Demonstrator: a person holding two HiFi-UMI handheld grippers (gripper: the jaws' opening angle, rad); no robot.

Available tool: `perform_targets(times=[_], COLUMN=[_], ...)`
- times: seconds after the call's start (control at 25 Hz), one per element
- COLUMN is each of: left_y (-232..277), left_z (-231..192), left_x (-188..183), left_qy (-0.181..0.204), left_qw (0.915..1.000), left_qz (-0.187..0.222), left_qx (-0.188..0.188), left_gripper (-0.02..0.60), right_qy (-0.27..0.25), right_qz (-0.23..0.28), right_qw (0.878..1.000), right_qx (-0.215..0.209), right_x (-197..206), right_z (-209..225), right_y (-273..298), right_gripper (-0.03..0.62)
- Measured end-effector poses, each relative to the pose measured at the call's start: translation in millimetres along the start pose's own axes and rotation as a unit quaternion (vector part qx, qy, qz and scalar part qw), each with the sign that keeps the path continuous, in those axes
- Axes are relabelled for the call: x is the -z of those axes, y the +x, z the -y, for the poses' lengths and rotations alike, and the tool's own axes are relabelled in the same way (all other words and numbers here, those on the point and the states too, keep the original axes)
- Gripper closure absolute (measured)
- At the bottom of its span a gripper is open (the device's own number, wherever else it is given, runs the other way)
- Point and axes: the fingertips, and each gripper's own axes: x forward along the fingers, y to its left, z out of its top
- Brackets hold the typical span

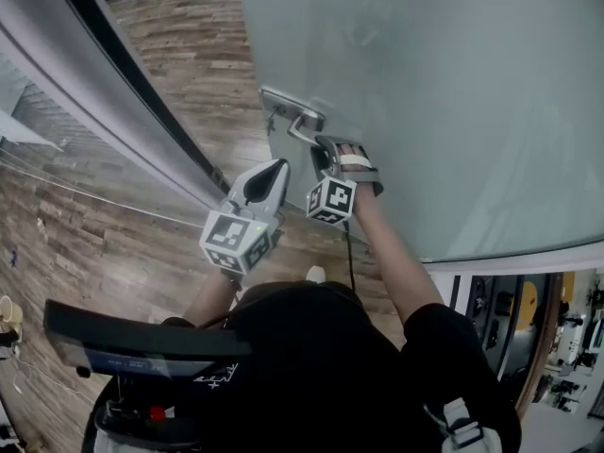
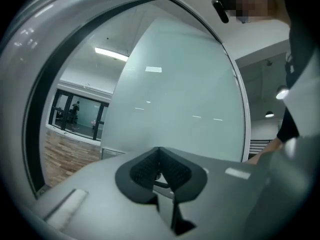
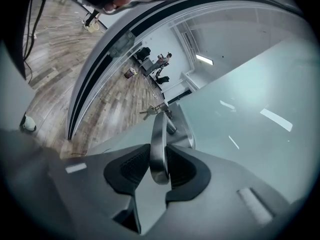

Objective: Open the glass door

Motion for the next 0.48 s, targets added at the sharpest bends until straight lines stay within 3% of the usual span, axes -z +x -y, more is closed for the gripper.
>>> perform_targets(times=[0.28, 0.48], left_y=[43, 58], left_z=[4, 0], left_x=[8, 12], left_qy=[0.006, 0.006], left_qw=[0.9993, 0.9990], left_qz=[0.004, -0.006], left_qx=[-0.038, -0.044], left_gripper=[0.581, 0.581], right_qy=[0.035, 0.052], right_qz=[0.038, 0.031], right_qw=[0.997, 0.997], right_qx=[-0.052, -0.051], right_x=[18, 28], right_z=[10, 23], right_y=[20, 38], right_gripper=[0.496, 0.497])
